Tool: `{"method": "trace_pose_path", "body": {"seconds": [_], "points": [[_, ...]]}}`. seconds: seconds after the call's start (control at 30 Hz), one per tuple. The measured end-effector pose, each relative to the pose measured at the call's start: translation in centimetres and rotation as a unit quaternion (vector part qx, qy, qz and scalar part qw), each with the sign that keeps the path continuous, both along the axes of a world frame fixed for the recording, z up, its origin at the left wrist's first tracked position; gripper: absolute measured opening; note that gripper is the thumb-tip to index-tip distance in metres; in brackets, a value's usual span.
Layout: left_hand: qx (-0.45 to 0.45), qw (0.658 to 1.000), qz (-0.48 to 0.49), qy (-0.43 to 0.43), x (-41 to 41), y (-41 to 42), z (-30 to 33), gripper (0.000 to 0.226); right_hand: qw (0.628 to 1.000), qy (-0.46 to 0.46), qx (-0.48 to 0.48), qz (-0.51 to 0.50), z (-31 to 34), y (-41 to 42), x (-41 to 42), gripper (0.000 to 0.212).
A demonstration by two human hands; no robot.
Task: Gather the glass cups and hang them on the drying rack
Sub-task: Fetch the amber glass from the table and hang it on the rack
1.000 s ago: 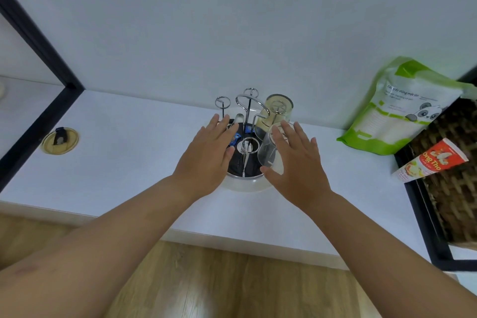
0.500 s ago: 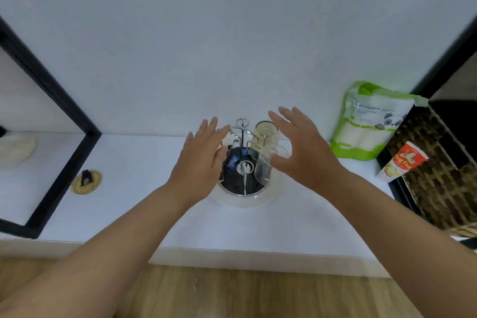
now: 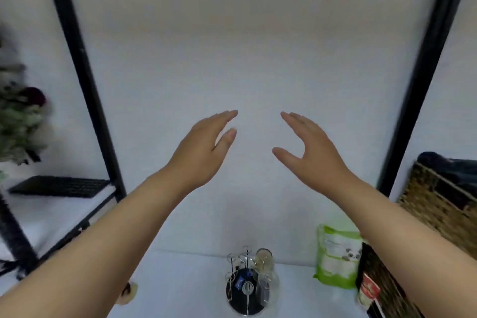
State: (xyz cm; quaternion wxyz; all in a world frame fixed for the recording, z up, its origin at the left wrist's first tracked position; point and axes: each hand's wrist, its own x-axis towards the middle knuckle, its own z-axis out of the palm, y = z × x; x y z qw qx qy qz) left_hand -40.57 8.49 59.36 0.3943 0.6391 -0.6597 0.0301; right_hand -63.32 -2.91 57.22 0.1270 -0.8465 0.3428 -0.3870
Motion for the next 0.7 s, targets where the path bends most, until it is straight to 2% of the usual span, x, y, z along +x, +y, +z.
{"method": "trace_pose_path", "body": {"seconds": [0.13, 0.27, 0.43, 0.7], "points": [[-0.051, 0.997, -0.036, 0.039, -1.3, 4.1, 8.6, 0.049, 0.996, -0.079, -0.032, 0.013, 8.4, 3.7, -2.6, 0.068], [-0.062, 0.986, -0.082, 0.13, -2.7, 8.3, 11.5, 0.047, 0.992, -0.114, -0.019, 0.046, 11.6, 8.2, -4.5, 0.063], [-0.043, 0.979, -0.113, 0.162, -3.5, 12.7, 10.5, 0.05, 0.992, -0.11, 0.023, 0.05, 11.0, 13.1, -5.6, 0.074], [-0.025, 0.973, -0.161, 0.161, -3.9, 16.9, 8.8, 0.053, 0.99, -0.126, 0.067, 0.012, 8.3, 19.0, -6.9, 0.073]]}}
